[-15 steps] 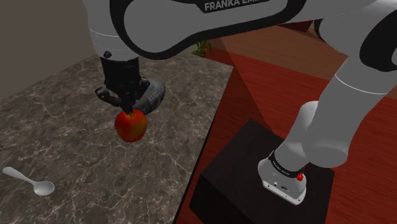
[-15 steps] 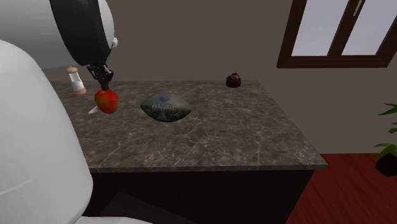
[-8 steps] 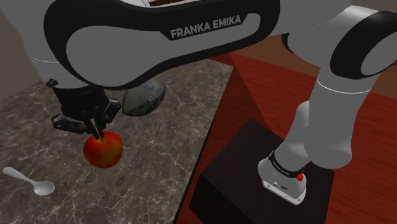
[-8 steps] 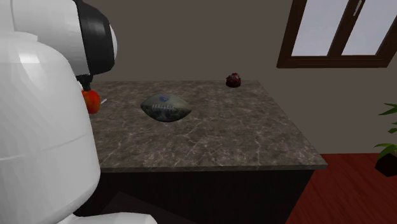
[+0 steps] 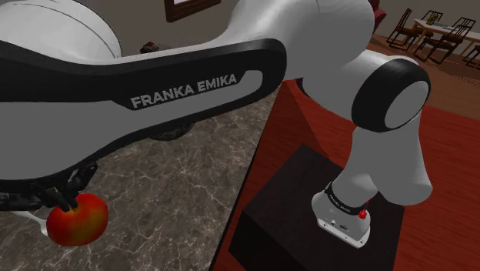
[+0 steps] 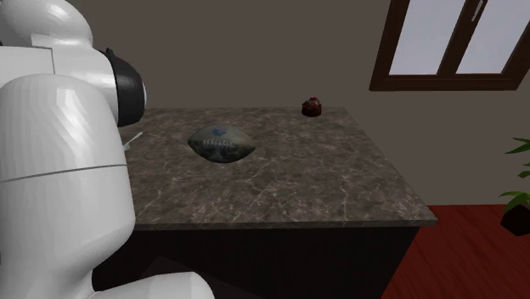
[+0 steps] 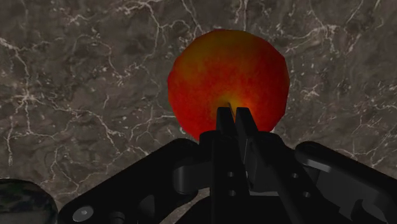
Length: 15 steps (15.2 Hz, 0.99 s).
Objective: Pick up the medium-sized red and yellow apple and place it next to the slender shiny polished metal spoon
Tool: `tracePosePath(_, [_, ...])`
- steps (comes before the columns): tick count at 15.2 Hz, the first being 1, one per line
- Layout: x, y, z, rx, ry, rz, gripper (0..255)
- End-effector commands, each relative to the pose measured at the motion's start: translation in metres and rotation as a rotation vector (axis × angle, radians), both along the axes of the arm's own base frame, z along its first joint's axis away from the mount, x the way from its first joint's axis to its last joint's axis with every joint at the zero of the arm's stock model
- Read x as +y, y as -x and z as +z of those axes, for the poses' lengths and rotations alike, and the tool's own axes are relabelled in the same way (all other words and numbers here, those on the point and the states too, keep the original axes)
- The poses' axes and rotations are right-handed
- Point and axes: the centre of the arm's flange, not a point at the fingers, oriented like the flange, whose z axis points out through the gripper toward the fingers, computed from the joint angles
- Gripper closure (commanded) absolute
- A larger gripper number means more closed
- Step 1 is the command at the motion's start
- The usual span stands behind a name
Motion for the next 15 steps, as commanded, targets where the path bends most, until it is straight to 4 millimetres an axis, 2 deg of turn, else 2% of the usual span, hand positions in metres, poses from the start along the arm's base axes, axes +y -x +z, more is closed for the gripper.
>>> tracePosePath(1, [0.014,0.002,-0.009,0.0,0.0,-0.002,255])
tracePosePath(14, [0.014,0.002,-0.078,0.0,0.0,-0.002,255])
tracePosePath(15, [0.014,0.002,-0.078,0.0,0.0,-0.002,255])
